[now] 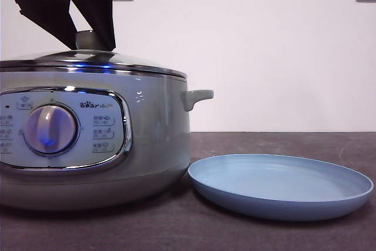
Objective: Take the potato out from the steamer,put the potato on the plate,close the lid
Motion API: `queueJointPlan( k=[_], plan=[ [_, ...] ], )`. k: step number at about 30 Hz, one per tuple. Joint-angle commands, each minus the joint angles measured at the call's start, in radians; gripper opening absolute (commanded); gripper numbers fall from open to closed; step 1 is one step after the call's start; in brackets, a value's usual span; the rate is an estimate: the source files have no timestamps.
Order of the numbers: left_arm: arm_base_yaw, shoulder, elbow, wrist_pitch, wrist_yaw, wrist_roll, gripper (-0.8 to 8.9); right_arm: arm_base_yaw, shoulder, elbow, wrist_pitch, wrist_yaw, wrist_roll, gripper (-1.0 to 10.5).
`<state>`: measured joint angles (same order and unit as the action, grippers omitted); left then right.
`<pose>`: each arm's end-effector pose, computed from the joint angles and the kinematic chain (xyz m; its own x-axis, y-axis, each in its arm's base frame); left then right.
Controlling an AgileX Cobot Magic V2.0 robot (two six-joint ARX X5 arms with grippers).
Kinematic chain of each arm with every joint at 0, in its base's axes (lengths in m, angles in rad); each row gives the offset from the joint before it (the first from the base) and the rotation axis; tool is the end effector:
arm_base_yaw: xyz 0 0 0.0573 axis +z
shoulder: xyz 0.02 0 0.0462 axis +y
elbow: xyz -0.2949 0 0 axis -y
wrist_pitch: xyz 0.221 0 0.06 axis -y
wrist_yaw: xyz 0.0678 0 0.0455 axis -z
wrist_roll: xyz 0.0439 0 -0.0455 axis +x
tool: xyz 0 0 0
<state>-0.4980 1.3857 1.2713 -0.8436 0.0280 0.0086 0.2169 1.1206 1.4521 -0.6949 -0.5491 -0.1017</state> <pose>0.2246 -0.1235 0.3364 0.4917 -0.2992 -0.8177 0.4978 0.8671 -0.0180 0.1704 0.0610 0.4603 0.6663 0.6813 -0.3032 -0.6918 0.7165 0.0897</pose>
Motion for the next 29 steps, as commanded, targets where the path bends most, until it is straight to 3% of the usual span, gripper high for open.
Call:
queueJointPlan(
  k=[1,4,19,29],
  plan=[
    [-0.001,0.004,0.001,0.007,-0.002,0.022,1.7,0.003,0.0,0.004,0.005,0.002,-0.003,4.4],
    [0.0,0.004,0.002,0.011,-0.002,0.023,-0.23,0.003,0.0,0.004,0.005,0.002,-0.003,4.4],
    [0.0,-0.053,0.172,0.019,-0.027,0.05,-0.08,0.045,0.0,0.004,0.02,0.002,0.008,4.4],
    [0.0,-0.232,0.335,0.029,-0.055,0.075,-0.08,0.18,0.063,0.018,0.059,0.006,0.06,4.4]
  ],
)
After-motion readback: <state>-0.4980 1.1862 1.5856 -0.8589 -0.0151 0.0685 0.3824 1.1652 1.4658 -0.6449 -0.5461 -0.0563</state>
